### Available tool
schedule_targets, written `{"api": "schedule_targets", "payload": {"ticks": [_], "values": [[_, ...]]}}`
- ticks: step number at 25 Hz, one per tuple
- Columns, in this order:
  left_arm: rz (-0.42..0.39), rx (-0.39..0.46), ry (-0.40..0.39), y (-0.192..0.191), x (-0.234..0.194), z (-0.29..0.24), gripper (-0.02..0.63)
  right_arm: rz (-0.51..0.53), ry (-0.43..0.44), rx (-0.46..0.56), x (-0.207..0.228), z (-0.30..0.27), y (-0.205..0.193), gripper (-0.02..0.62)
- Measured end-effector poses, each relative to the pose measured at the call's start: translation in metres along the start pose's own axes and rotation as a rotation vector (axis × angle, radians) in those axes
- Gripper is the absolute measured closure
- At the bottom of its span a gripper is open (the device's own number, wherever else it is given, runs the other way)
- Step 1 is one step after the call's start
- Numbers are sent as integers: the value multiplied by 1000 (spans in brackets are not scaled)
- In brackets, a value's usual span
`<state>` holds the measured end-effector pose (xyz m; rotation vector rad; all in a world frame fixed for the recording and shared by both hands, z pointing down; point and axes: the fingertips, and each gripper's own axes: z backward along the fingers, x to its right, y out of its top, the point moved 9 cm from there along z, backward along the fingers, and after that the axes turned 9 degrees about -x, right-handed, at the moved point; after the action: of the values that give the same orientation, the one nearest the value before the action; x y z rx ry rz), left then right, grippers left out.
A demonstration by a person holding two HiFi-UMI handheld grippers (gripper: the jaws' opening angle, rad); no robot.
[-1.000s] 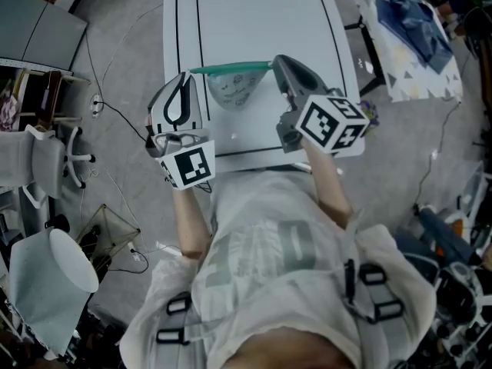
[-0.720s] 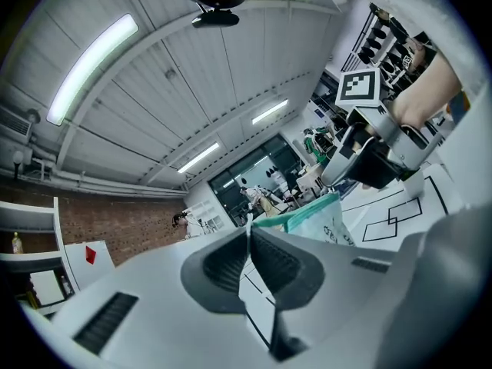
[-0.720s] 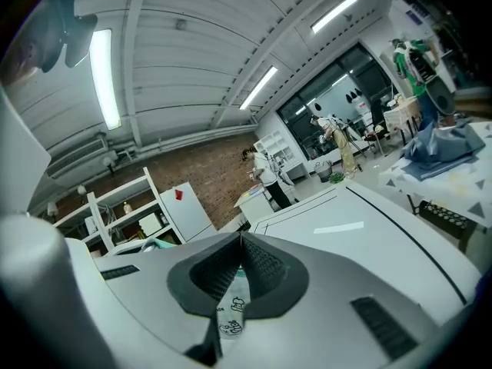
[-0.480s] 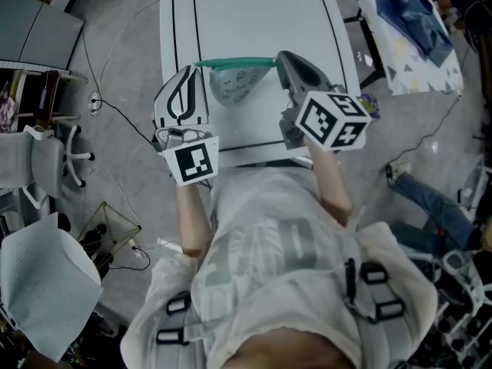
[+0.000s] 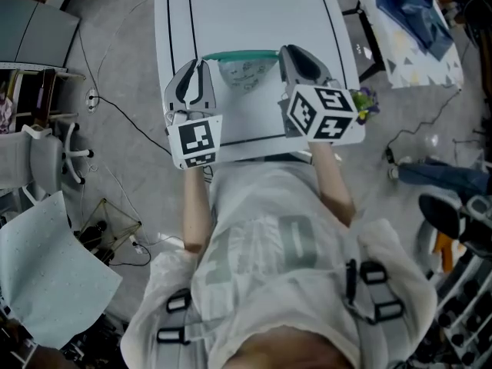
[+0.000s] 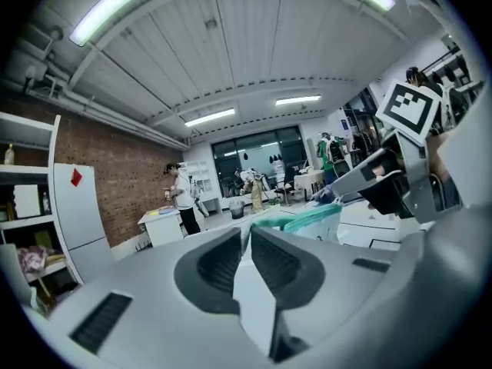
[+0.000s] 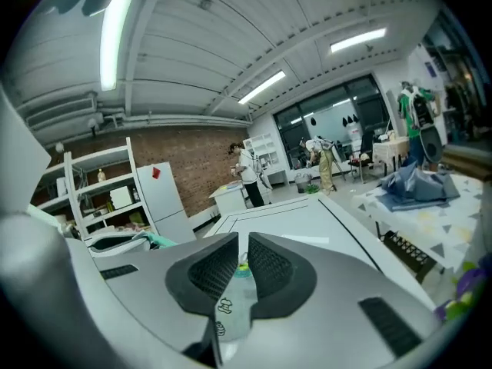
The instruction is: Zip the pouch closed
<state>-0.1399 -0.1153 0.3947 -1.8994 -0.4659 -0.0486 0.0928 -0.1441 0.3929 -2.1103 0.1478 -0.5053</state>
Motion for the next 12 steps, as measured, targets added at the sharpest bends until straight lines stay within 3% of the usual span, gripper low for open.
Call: {"api": "schedule_targets", "payload": {"ticks": [2, 4, 12], "values": [[37, 1, 11, -1, 0, -2, 566, 38, -27, 8, -1, 0, 1, 554], [50, 15, 6, 0, 0, -5, 487, 49, -23, 22, 0, -1, 3, 438], [97, 53, -12, 8, -5, -2, 466, 44, -8, 64, -3, 2, 10, 437]]}}
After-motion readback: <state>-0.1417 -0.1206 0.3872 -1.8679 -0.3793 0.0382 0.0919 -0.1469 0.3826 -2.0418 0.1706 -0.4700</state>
